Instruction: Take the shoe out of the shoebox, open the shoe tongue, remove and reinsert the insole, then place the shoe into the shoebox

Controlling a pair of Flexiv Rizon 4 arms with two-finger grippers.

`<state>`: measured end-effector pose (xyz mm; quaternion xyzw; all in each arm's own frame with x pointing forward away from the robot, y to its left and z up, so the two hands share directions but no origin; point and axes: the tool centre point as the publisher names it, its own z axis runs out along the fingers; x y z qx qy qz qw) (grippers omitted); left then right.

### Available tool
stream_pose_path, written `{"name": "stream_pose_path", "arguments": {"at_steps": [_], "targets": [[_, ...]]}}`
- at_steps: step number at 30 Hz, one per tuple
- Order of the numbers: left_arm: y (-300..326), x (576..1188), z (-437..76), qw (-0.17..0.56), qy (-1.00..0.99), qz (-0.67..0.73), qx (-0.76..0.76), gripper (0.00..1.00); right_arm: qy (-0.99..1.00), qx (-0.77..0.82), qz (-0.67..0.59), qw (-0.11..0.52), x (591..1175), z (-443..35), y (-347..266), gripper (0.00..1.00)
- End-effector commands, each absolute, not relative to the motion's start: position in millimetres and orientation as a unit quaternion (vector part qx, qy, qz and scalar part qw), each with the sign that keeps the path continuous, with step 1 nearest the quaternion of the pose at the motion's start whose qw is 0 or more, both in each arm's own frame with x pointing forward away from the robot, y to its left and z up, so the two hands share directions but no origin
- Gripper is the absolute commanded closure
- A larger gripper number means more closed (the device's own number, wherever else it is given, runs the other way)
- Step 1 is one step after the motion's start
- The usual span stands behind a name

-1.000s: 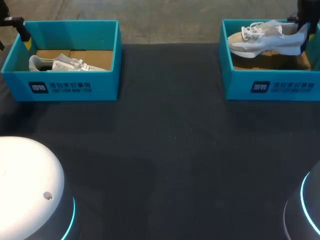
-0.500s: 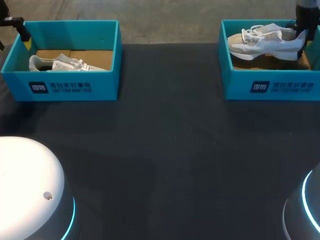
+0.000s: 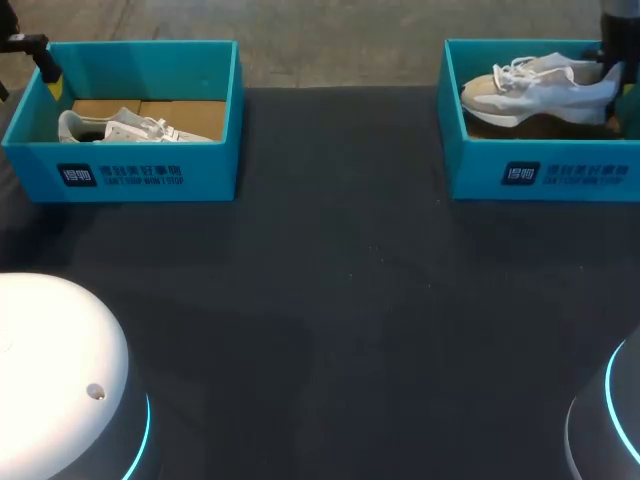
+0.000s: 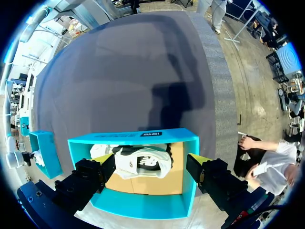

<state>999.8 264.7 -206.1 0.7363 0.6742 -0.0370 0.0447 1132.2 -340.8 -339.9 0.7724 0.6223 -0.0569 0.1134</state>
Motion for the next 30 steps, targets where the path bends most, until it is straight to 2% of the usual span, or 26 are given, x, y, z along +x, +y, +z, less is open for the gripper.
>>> {"name": "stream_pose_path", "arguments": {"at_steps": [1, 30], "targets": [[265, 999, -206, 0.045, 0.674, -0.035, 0.737, 0.00, 0.620, 0.774, -0.062, 0.111, 1140, -338, -347, 1.00], [265, 999, -206, 0.045, 0.674, -0.035, 0.737, 0.00, 0.618, 0.774, -0.071, 0.120, 1144, -317, -377, 1.00]]}}
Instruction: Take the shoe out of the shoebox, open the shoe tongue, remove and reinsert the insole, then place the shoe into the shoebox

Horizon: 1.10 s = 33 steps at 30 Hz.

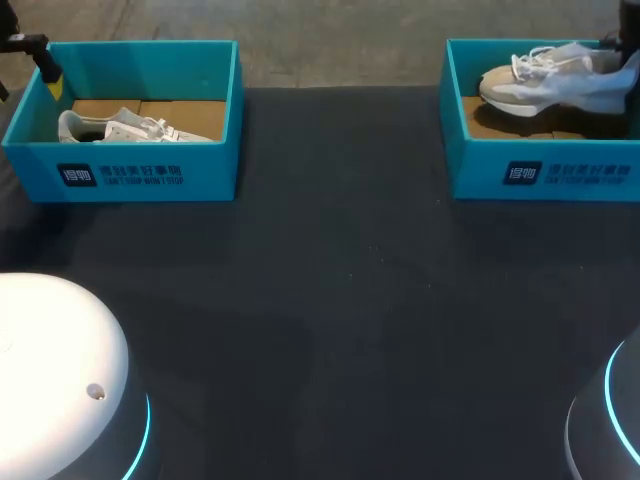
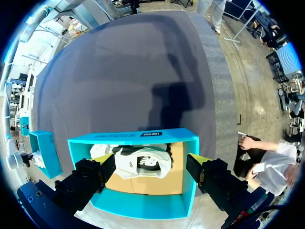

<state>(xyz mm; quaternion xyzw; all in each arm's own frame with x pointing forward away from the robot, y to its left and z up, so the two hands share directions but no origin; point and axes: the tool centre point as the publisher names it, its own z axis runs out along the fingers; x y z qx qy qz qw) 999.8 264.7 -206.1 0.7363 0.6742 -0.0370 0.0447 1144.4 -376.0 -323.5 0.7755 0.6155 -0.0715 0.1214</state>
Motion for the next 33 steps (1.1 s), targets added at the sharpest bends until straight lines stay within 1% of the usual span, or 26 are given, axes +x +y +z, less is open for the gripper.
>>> {"name": "stream_pose_path", "arguments": {"at_steps": [1, 20, 33], "targets": [[265, 999, -206, 0.045, 0.674, -0.035, 0.737, 0.00, 0.618, 0.774, -0.071, 0.120, 1144, -315, -377, 1.00], [265, 999, -206, 0.045, 0.674, -0.035, 0.737, 0.00, 0.628, 0.763, -0.063, 0.141, 1125, -258, -365, 1.00], [265, 999, -206, 0.045, 0.674, -0.035, 0.737, 0.00, 0.630, 0.761, -0.052, 0.146, 1100, -210, -333, 1.00]]}}
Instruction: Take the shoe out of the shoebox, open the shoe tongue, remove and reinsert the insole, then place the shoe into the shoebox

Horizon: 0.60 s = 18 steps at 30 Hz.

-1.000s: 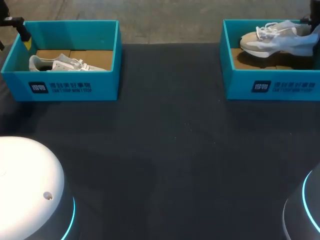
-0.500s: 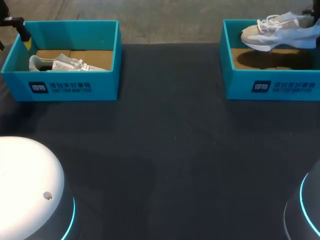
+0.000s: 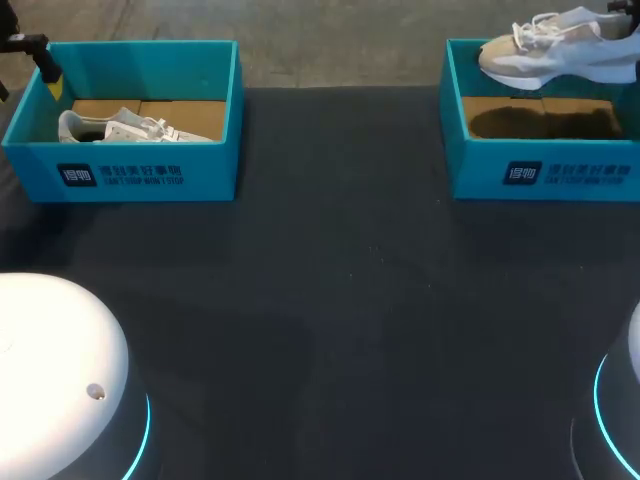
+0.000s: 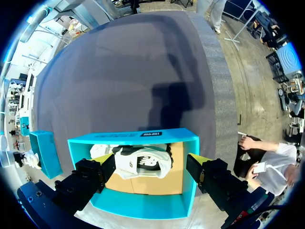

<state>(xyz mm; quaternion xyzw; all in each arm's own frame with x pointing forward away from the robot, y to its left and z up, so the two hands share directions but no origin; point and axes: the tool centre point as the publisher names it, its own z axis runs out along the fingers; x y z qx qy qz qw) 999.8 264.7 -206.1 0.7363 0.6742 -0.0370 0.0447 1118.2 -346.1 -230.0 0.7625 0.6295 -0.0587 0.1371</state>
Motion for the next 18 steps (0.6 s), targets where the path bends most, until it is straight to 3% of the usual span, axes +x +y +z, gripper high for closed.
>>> {"name": "stream_pose_path", "arguments": {"at_steps": [1, 18], "targets": [[265, 999, -206, 0.045, 0.674, -0.035, 0.737, 0.00, 0.631, 0.760, -0.052, 0.146, 1098, -205, -329, 1.00], [265, 999, -206, 0.045, 0.674, -0.035, 0.737, 0.00, 0.637, 0.756, -0.040, 0.146, 1042, -138, -284, 1.00]]}}
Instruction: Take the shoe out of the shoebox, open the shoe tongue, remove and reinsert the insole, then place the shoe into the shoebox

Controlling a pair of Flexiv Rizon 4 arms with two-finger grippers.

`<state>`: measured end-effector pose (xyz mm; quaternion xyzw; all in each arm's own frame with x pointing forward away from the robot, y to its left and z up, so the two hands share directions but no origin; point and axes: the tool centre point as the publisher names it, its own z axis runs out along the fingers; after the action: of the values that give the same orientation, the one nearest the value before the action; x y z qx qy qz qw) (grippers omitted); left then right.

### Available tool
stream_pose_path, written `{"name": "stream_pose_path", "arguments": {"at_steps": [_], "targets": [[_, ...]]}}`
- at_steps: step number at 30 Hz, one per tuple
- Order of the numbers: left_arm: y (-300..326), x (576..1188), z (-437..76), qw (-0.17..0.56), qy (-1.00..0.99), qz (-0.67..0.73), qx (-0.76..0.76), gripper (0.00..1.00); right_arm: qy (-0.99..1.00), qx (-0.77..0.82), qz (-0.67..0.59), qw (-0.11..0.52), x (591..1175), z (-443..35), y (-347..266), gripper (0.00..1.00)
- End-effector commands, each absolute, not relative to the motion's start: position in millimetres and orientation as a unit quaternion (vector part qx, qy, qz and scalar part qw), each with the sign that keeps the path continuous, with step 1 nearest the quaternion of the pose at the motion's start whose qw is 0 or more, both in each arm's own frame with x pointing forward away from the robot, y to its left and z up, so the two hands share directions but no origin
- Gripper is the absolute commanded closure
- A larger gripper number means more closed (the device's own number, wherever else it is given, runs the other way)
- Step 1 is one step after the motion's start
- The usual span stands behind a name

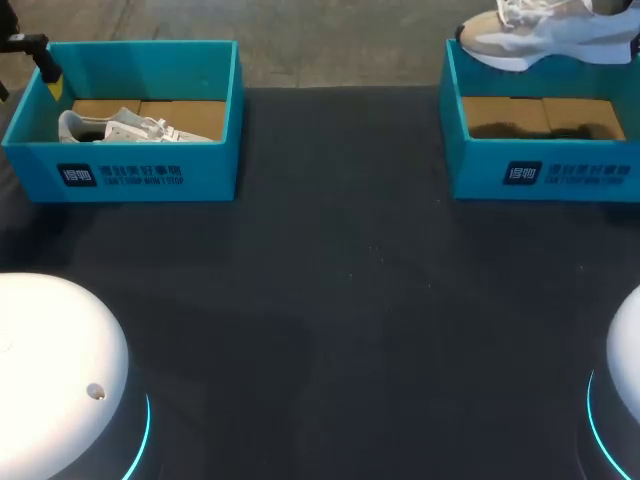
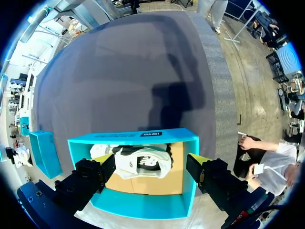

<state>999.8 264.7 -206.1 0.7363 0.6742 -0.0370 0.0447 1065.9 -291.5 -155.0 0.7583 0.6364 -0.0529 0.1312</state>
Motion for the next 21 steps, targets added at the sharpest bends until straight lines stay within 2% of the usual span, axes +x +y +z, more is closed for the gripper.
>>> {"name": "stream_pose_path", "arguments": {"at_steps": [1, 21], "targets": [[265, 999, -206, 0.045, 0.674, -0.035, 0.737, 0.00, 0.637, 0.756, -0.039, 0.146, 1038, -136, -281, 1.00], [265, 999, -206, 0.045, 0.674, -0.035, 0.737, 0.00, 0.630, 0.763, -0.016, 0.141, 940, -107, -190, 1.00]]}}
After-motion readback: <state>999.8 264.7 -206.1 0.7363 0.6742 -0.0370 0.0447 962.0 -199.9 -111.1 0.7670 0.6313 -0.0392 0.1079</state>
